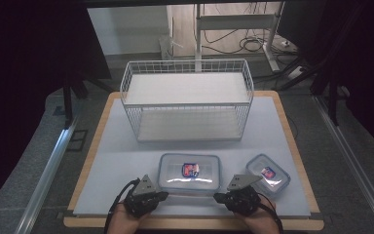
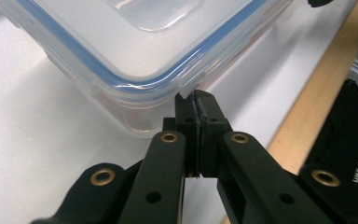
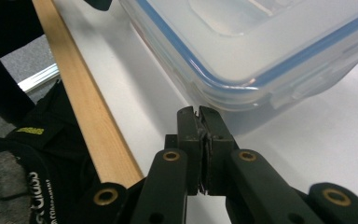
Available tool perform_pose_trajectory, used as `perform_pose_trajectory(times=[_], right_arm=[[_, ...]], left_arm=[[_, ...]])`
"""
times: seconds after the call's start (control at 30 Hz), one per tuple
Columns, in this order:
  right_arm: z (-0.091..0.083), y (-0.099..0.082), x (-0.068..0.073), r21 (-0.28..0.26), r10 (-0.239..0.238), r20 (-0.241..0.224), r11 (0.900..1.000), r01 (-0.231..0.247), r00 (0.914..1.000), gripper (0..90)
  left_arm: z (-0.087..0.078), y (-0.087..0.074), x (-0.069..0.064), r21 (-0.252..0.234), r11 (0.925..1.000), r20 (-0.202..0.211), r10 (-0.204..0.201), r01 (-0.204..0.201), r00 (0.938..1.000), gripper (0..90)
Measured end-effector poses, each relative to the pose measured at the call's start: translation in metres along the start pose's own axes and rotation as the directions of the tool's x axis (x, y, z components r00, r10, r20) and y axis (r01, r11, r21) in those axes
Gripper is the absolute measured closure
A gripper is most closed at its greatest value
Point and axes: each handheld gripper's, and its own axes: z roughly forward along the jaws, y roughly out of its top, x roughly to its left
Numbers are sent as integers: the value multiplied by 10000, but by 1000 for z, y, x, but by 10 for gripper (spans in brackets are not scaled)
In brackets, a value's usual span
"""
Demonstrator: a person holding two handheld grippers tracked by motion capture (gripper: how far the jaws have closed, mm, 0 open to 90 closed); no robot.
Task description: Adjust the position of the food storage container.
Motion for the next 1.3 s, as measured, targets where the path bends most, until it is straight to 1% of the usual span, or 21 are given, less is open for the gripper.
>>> perform_pose_trajectory(times=[0.17,0.23,0.37,0.4,0.43,0.47,0.53,0.57,0.6,0.63,0.67,0.7,0.77,0.8,0.83,0.9,0.93,1.17,1.23,1.27,1.3], right_arm=[[-4,0,-2,-58,70,43,10000,-70,10000,844],[-12,-2,-4,-233,130,202,9996,-125,9997,805],[-23,-6,-8,-370,220,457,9991,-203,9987,761],[-26,-8,-9,-419,248,540,9989,-226,9982,743],[-31,-10,-13,-530,300,732,9983,-262,9969,689],[-31,-10,-13,-530,300,732,9983,-262,9969,689],[-34,-11,-16,-664,389,967,9973,-325,9946,621],[-37,-12,-19,-804,527,1162,9958,-434,9918,561],[-37,-12,-19,-804,527,1162,9958,-434,9918,561],[-39,-12,-22,-921,666,1266,9942,-552,9897,503],[-39,-12,-22,-921,666,1266,9942,-552,9897,503],[-39,-12,-24,-991,779,1298,9929,-653,9885,473],[-39,-13,-28,-1103,941,1375,9907,-791,9860,382],[-39,-13,-28,-1103,941,1375,9907,-791,9860,382],[-39,-14,-30,-1243,961,1373,9891,-791,9859,314],[-38,-14,-31,-1266,985,1373,9886,-811,9856,283],[-37,-14,-32,-1281,1018,1378,9882,-842,9852,237],[-33,-14,-36,-1223,1152,1243,9874,-1000,9855,172],[-32,-12,-37,-1176,1243,1167,9869,-1106,9854,152],[-32,-12,-37,-1176,1243,1167,9869,-1106,9854,152],[-31,-10,-39,-1205,1394,1110,9847,-1259,9840,138]], left_arm=[[-5,-2,-2,-13,10000,-200,96,-97,9998,865],[-14,-6,-3,-81,9998,-422,168,-172,9990,833],[-21,-11,-2,-125,9998,-725,162,-171,9972,789],[-23,-13,-1,-168,9998,-841,118,-132,9964,764],[-27,-15,3,-285,9996,-1034,-28,-1,9946,711],[-27,-15,3,-285,9996,-1034,-28,-1,9946,679],[-30,-17,8,-392,9991,-1199,-225,179,9925,648],[-32,-17,13,-518,9981,-1342,-392,325,9902,574],[-32,-17,13,-518,9981,-1342,-392,325,9902,530],[-32,-17,18,-670,9966,-1423,-570,479,9882,481],[-32,-17,18,-670,9966,-1423,-570,479,9882,437],[-32,-17,20,-726,9958,-1437,-655,555,9874,437],[-31,-16,27,-900,9926,-1298,-928,815,9872,324],[-31,-16,27,-900,9926,-1298,-928,815,9872,284],[-31,-17,31,-965,9910,-1185,-1037,925,9875,249],[-31,-18,32,-974,9911,-1277,-1033,911,9864,216],[-31,-18,33,-972,9910,-1362,-1053,925,9851,157],[-31,-18,38,-1288,9875,-1248,-1066,904,9864,95],[-29,-16,42,-1216,9863,-990,-1240,1117,9873,96],[-29,-16,42,-1216,9863,-990,-1240,1117,9873,96],[-29,-15,44,-1189,9853,-857,-1332,1226,9874,97]])
